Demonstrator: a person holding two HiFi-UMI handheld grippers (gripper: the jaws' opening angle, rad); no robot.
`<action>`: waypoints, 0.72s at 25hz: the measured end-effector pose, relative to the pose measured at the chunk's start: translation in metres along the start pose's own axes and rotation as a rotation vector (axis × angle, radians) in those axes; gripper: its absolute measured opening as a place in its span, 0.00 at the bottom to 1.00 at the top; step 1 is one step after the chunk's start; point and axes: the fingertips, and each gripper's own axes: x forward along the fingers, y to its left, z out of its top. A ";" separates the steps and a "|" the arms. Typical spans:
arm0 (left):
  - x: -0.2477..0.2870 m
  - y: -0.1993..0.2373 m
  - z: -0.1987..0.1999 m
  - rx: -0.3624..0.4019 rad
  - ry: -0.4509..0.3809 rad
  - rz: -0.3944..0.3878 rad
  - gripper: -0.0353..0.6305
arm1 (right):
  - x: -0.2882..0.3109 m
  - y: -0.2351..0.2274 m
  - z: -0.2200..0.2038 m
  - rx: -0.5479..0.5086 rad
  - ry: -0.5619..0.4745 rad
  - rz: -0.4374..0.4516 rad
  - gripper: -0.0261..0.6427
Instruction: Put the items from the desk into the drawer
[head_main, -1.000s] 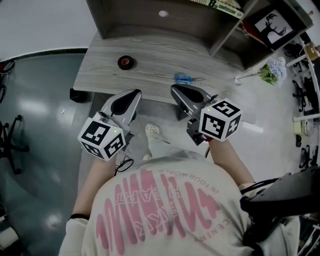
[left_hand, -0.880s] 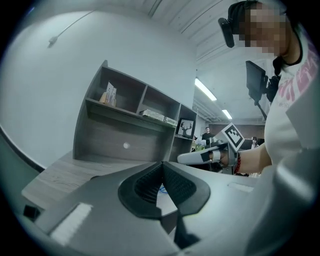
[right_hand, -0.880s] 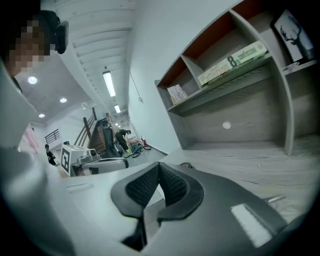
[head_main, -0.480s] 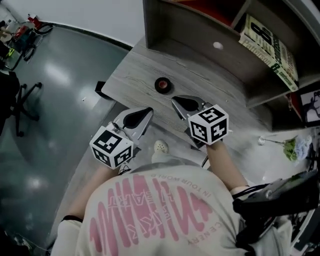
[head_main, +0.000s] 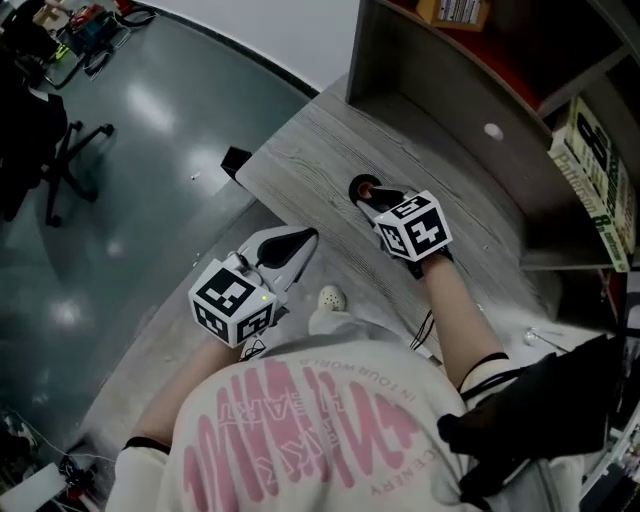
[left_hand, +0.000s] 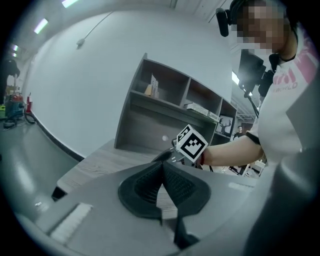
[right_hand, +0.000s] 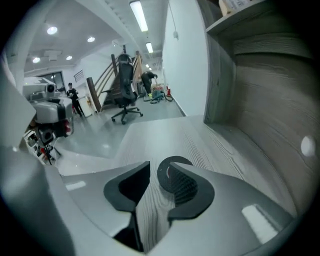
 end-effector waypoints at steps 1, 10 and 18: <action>-0.002 0.003 -0.002 -0.006 0.002 0.006 0.08 | 0.006 -0.001 -0.002 -0.024 0.035 -0.002 0.23; -0.018 0.021 -0.015 -0.052 0.000 0.055 0.08 | 0.046 -0.009 -0.017 -0.107 0.334 -0.019 0.25; -0.025 0.030 -0.010 -0.060 -0.032 0.074 0.08 | 0.059 -0.008 -0.028 -0.141 0.528 0.012 0.25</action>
